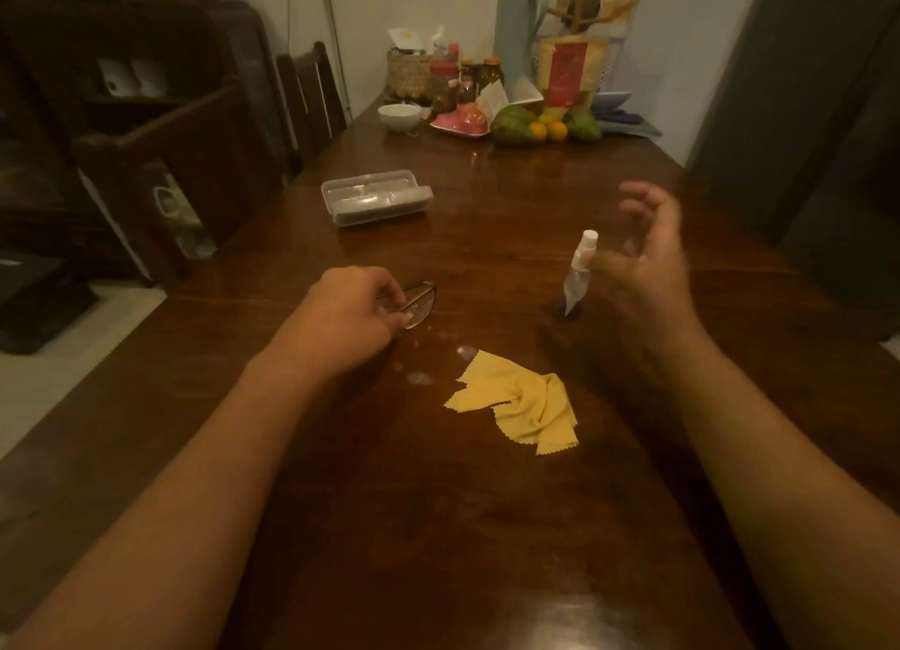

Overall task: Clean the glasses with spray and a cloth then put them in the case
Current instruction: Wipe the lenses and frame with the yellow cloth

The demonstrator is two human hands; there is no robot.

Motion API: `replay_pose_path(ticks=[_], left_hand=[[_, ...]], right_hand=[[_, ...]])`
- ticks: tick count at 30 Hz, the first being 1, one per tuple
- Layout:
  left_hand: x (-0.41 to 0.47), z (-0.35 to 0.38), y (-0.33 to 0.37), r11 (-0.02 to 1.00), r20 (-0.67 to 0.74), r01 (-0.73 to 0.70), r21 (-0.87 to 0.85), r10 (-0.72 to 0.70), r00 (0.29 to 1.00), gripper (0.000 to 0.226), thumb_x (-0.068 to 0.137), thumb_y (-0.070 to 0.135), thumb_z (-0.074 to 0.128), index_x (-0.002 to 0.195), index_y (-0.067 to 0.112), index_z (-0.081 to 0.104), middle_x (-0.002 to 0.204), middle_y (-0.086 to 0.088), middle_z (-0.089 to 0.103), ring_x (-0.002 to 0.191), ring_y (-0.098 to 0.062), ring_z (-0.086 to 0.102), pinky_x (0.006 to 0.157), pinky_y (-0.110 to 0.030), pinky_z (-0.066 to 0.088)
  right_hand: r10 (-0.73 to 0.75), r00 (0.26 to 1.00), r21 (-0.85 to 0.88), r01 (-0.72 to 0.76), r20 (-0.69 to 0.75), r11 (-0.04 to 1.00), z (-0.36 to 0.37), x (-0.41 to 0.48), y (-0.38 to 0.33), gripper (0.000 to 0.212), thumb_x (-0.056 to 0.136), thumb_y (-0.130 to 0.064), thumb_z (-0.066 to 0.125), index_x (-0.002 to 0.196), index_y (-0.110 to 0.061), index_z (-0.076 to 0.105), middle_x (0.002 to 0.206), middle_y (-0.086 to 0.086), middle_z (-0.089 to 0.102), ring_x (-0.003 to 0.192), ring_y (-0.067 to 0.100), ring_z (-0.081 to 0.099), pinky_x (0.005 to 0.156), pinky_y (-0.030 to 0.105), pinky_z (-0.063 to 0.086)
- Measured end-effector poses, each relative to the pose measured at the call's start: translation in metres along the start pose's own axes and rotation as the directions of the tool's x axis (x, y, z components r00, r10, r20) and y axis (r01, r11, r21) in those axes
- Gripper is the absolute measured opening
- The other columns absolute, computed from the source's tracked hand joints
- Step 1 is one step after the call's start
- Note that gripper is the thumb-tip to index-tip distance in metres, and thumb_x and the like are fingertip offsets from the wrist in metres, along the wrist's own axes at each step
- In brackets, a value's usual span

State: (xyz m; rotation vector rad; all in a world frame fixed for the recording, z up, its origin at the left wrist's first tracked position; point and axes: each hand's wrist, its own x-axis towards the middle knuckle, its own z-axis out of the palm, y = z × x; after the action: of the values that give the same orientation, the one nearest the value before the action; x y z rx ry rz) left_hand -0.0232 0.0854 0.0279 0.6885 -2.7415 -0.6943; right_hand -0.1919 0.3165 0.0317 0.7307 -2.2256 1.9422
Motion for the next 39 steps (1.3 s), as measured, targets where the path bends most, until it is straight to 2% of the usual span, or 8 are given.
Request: replay_pose_path(ticks=[3, 6, 11, 18, 24, 29, 34, 39], left_hand=[[0.001, -0.003, -0.001, 0.997, -0.008, 0.016, 0.075, -0.015, 1.0, 0.024, 0.083, 0.031, 0.078, 0.076, 0.038, 0.057, 0.085, 0.011, 0.063, 0.08, -0.007, 0.06, 0.06, -0.025, 0.046], [0.002, -0.004, -0.001, 0.992, -0.006, 0.036, 0.122, -0.036, 0.999, 0.023, 0.082, 0.032, 0.079, 0.072, 0.035, 0.058, 0.085, 0.01, 0.064, 0.082, -0.01, 0.062, 0.064, -0.027, 0.052], [-0.002, -0.002, 0.0, 0.989, -0.033, 0.03, 0.145, -0.025, 0.999, 0.028, 0.081, 0.032, 0.079, 0.068, 0.036, 0.055, 0.079, 0.014, 0.057, 0.072, -0.002, 0.053, 0.051, -0.02, 0.037], [-0.011, -0.005, 0.007, 1.0, -0.19, -0.032, -0.002, 0.031, 0.981, 0.026, 0.083, 0.026, 0.077, 0.073, 0.038, 0.056, 0.081, 0.015, 0.059, 0.073, -0.004, 0.059, 0.056, -0.021, 0.046], [-0.023, -0.022, 0.009, 0.951, -0.461, -0.264, -0.159, 0.165, 0.872, 0.022, 0.083, 0.017, 0.078, 0.094, 0.033, 0.069, 0.081, 0.028, 0.06, 0.076, 0.006, 0.066, 0.065, -0.012, 0.053], [-0.029, -0.027, 0.011, 0.921, -0.538, -0.344, -0.182, 0.199, 0.819, 0.024, 0.082, 0.012, 0.08, 0.095, 0.03, 0.069, 0.079, 0.03, 0.059, 0.076, 0.023, 0.06, 0.063, 0.003, 0.043], [-0.031, -0.03, 0.012, 0.903, -0.539, -0.33, -0.277, 0.138, 0.831, 0.03, 0.08, 0.015, 0.081, 0.082, 0.041, 0.068, 0.075, 0.028, 0.065, 0.072, 0.015, 0.065, 0.06, -0.002, 0.048], [-0.032, -0.026, 0.014, 0.919, -0.468, -0.301, -0.253, 0.156, 0.87, 0.035, 0.079, 0.019, 0.081, 0.077, 0.048, 0.063, 0.076, 0.027, 0.065, 0.077, 0.014, 0.065, 0.058, -0.003, 0.048]], right_hand=[[-0.298, 0.948, -0.073, 0.292, -0.108, 0.954, -0.004, -0.014, -0.029, 0.057, 0.078, -0.008, 0.062, 0.114, -0.049, 0.046, 0.139, 0.004, 0.042, 0.133, 0.017, 0.043, 0.114, 0.041, 0.04], [-0.416, 0.901, -0.134, 0.43, 0.124, 0.893, 0.002, -0.026, -0.046, 0.042, 0.082, -0.009, 0.056, 0.102, -0.045, 0.053, 0.124, -0.003, 0.047, 0.119, 0.011, 0.05, 0.097, 0.029, 0.05], [-0.039, 0.71, -0.314, 0.359, 0.703, 0.879, 0.024, -0.039, -0.035, 0.023, 0.094, -0.029, 0.064, 0.099, -0.051, 0.06, 0.126, -0.013, 0.043, 0.125, 0.01, 0.042, 0.106, 0.039, 0.042], [0.293, 0.52, -0.515, 0.357, 0.803, 0.779, 0.031, -0.039, -0.015, 0.044, 0.078, -0.058, 0.076, 0.114, -0.062, 0.05, 0.122, -0.019, 0.041, 0.116, 0.007, 0.043, 0.091, 0.03, 0.046], [0.194, 0.616, -0.46, 0.306, 0.763, 0.834, 0.032, -0.038, -0.007, 0.012, 0.09, -0.034, 0.072, 0.095, -0.043, 0.065, 0.097, -0.018, 0.062, 0.088, -0.006, 0.06, 0.061, 0.016, 0.05], [0.17, 0.678, -0.385, 0.178, 0.715, 0.906, 0.03, -0.036, -0.009, 0.01, 0.096, -0.032, 0.065, 0.095, -0.041, 0.061, 0.099, -0.014, 0.067, 0.087, -0.005, 0.064, 0.067, 0.018, 0.052], [0.171, 0.819, -0.026, -0.188, 0.548, 0.982, 0.025, -0.029, -0.019, 0.007, 0.1, -0.032, 0.058, 0.103, -0.03, 0.064, 0.104, -0.002, 0.073, 0.1, 0.017, 0.071, 0.093, 0.045, 0.057], [0.159, 0.894, 0.23, -0.274, 0.418, 0.934, 0.024, -0.028, -0.028, 0.01, 0.1, -0.032, 0.059, 0.107, -0.028, 0.064, 0.09, -0.005, 0.074, 0.084, 0.023, 0.069, 0.076, 0.036, 0.057]])
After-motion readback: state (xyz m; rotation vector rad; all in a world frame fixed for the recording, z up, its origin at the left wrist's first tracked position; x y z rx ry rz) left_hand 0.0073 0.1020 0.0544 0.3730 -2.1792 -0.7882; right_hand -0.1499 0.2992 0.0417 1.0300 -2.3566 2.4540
